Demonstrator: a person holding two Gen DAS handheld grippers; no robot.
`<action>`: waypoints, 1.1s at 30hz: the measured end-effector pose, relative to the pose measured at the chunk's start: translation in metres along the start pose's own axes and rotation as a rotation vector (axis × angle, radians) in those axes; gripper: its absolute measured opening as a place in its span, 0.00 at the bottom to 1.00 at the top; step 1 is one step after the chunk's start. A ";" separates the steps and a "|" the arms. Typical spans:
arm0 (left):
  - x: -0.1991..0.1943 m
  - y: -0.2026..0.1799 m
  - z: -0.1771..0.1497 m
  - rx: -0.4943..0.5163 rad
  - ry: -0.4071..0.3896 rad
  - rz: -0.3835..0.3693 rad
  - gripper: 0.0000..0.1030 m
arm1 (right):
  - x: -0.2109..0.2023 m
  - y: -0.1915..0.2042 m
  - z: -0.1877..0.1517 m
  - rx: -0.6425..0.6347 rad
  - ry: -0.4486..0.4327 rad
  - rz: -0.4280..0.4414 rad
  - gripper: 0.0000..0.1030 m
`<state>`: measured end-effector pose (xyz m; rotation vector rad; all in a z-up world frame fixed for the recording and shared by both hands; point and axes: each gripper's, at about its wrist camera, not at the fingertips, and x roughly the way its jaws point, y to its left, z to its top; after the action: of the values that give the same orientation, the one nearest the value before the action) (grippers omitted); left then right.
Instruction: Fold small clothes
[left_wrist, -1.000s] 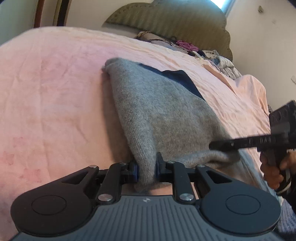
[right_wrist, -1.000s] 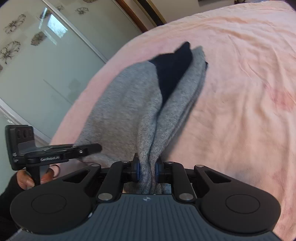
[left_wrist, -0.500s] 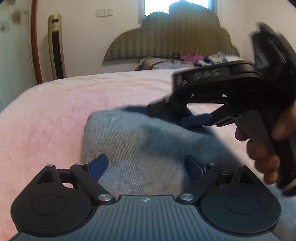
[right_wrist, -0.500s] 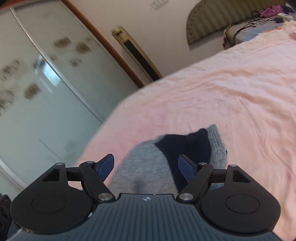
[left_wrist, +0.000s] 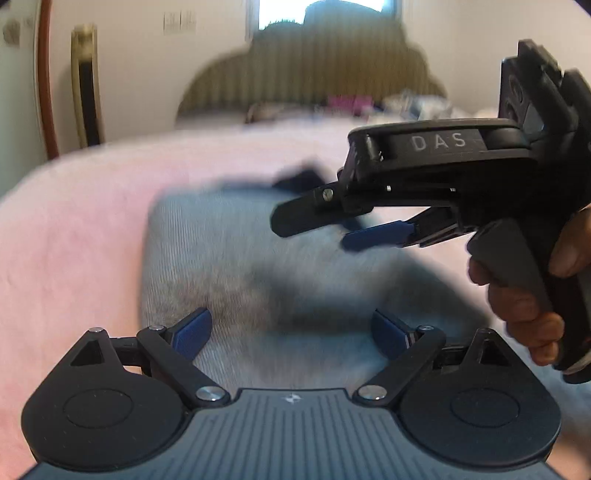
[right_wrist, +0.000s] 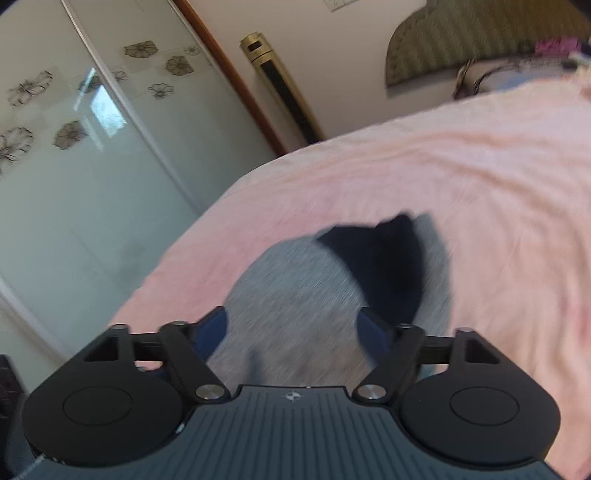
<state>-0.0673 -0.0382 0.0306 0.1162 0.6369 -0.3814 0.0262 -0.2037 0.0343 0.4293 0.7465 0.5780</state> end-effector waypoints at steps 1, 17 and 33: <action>0.000 -0.002 0.001 0.018 -0.004 0.001 0.91 | 0.009 -0.009 -0.004 0.023 0.013 -0.008 0.82; -0.065 0.000 -0.042 -0.192 0.036 0.279 0.92 | -0.082 0.032 -0.102 -0.181 -0.106 -0.397 0.98; -0.055 0.006 -0.049 -0.213 0.068 0.315 1.00 | -0.053 0.046 -0.126 -0.273 -0.079 -0.589 1.00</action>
<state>-0.1322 -0.0046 0.0245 0.0246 0.7103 -0.0051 -0.1130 -0.1819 0.0028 -0.0300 0.6659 0.1024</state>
